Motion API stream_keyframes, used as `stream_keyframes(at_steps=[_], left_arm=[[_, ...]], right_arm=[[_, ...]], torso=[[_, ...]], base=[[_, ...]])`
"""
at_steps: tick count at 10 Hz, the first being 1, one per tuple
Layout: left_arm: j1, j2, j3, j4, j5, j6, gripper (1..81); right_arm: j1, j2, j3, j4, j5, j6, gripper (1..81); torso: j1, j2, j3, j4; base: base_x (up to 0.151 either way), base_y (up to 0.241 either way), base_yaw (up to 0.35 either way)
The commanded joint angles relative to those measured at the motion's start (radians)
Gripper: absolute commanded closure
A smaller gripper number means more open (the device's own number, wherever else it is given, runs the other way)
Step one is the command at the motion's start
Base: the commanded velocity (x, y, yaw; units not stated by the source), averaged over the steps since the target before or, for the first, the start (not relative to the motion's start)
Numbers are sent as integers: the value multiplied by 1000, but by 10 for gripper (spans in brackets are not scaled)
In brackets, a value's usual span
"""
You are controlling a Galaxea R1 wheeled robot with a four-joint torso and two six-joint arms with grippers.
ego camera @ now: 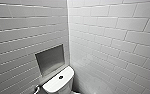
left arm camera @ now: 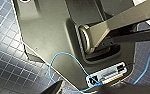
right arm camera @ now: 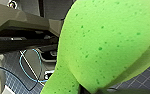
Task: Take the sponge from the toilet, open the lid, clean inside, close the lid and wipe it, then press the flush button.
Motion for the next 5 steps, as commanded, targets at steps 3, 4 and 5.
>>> stream_keyframes(at_steps=[3, 4, 5], left_arm=[[-28, -238, 344, -13, 53, -8, 10], [-28, -322, 475, -11, 27, -6, 10], [-34, -371, 547, -11, 8, -6, 10]], right_arm=[[2, -240, 426, -2, -13, -4, 811], [-1, -286, 498, 0, 4, -4, 811], [-5, -319, 556, -2, 18, -4, 811]], torso=[[0, 0, 0, 0], [0, 0, 0, 0], [0, 0, 0, 0]], base=[[0, 0, 0], [0, 0, 0], [0, 0, 0]])
